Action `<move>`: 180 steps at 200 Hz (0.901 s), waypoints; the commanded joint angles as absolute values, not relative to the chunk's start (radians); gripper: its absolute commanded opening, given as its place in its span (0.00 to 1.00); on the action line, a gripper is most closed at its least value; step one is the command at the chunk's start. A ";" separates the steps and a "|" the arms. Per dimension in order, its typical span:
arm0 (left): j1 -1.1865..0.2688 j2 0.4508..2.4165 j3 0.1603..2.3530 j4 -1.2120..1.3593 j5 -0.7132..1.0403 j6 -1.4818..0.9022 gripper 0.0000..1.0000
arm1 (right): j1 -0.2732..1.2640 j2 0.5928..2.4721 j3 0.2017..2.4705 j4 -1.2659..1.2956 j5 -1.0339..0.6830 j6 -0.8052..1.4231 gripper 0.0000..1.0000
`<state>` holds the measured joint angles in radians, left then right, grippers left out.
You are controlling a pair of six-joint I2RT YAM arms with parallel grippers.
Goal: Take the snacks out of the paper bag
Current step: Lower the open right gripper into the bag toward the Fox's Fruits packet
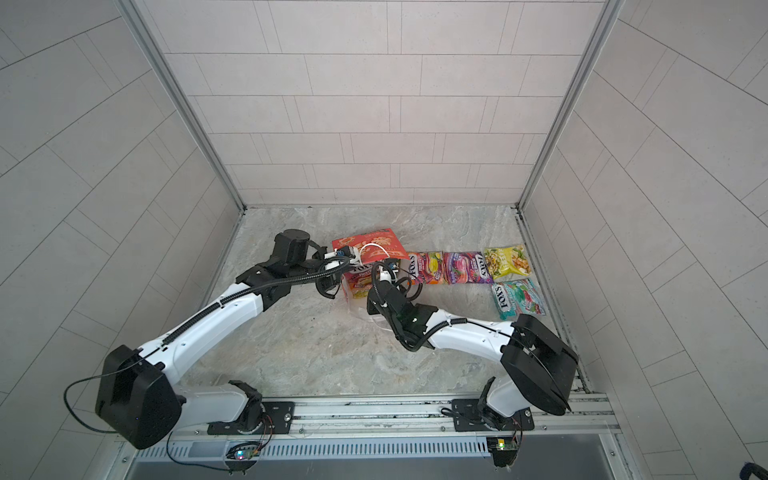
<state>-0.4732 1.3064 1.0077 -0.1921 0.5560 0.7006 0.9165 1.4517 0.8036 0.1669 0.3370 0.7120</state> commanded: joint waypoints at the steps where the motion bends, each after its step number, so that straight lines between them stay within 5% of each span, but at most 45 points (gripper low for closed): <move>1: -0.468 1.310 1.034 -0.193 0.569 0.711 0.00 | 0.923 1.406 0.783 0.131 0.344 0.707 0.02; 180: -0.469 1.315 1.037 -0.195 0.568 0.710 0.00 | 0.930 1.226 0.731 0.076 0.330 0.614 0.00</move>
